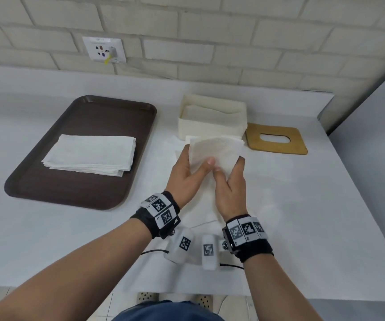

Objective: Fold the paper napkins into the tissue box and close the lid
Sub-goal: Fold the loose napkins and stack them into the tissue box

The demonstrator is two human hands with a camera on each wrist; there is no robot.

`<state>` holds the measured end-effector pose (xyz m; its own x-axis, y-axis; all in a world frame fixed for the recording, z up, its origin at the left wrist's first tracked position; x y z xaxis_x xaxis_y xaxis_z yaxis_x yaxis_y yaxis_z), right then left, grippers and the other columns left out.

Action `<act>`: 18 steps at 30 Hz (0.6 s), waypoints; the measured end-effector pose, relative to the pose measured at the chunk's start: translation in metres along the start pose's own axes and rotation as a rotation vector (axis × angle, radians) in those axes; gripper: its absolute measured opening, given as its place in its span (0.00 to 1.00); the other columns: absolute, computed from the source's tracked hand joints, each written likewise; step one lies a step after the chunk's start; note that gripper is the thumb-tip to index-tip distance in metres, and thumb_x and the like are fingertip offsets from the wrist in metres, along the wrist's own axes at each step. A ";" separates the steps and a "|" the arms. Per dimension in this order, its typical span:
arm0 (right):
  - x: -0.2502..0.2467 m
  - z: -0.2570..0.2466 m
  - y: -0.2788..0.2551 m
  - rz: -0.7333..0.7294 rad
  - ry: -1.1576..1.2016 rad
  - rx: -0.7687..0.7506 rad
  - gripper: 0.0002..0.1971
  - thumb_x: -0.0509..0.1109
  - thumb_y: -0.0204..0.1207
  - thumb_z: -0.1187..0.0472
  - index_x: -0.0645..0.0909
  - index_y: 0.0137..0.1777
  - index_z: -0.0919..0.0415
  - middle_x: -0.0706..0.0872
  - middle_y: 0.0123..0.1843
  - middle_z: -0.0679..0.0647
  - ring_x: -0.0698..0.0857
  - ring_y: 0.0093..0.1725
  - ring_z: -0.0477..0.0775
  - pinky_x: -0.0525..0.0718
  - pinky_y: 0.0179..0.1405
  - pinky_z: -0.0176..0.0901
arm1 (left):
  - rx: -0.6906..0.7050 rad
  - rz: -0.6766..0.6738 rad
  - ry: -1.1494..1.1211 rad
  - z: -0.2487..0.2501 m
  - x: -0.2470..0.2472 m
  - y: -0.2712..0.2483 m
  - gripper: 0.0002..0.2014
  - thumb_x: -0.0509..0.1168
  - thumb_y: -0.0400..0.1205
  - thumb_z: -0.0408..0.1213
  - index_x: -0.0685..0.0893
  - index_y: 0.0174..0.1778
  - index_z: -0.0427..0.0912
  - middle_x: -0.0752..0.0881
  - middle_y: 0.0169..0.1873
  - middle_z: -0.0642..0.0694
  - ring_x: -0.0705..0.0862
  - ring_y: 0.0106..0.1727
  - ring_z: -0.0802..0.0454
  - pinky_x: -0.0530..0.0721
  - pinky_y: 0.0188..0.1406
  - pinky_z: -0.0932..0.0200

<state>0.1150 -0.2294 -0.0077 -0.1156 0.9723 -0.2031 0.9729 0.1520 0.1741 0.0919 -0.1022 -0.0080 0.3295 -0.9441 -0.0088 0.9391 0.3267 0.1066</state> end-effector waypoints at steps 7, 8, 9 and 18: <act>-0.003 0.004 -0.005 0.024 0.007 -0.035 0.18 0.63 0.83 0.70 0.68 0.66 0.49 0.86 0.56 0.42 0.87 0.50 0.35 0.83 0.49 0.30 | 0.005 0.010 0.022 -0.011 0.005 -0.006 0.18 0.67 0.87 0.44 0.79 0.74 0.49 0.88 0.65 0.54 0.87 0.68 0.57 0.86 0.68 0.55; -0.003 0.009 -0.005 -0.008 -0.002 -0.006 0.18 0.63 0.82 0.70 0.68 0.65 0.49 0.86 0.56 0.43 0.87 0.50 0.36 0.83 0.49 0.31 | -0.013 -0.006 0.040 -0.017 0.005 -0.008 0.19 0.67 0.88 0.44 0.79 0.75 0.49 0.89 0.65 0.54 0.87 0.68 0.57 0.85 0.68 0.54; -0.002 0.013 -0.006 -0.040 -0.011 0.026 0.18 0.63 0.82 0.71 0.68 0.63 0.49 0.86 0.55 0.45 0.87 0.50 0.38 0.84 0.49 0.35 | -0.030 -0.016 0.058 -0.021 0.006 -0.009 0.18 0.66 0.89 0.42 0.79 0.76 0.48 0.89 0.64 0.54 0.87 0.67 0.58 0.85 0.67 0.55; -0.016 0.001 -0.006 0.033 0.028 -0.010 0.15 0.67 0.84 0.71 0.70 0.63 0.55 0.86 0.55 0.41 0.86 0.48 0.33 0.80 0.44 0.25 | 0.050 0.009 -0.033 0.002 0.006 -0.003 0.14 0.70 0.87 0.37 0.83 0.69 0.45 0.91 0.59 0.52 0.89 0.62 0.57 0.86 0.59 0.63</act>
<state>0.1110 -0.2459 -0.0069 -0.0893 0.9814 -0.1698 0.9742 0.1216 0.1901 0.0908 -0.1092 -0.0059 0.3339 -0.9422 0.0254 0.9296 0.3337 0.1565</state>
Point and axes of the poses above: each hand's wrist, its own y-axis towards the middle knuckle, its own x-axis out of the palm, z = x × y, the point moved 2 cm from there along y, towards the middle knuckle
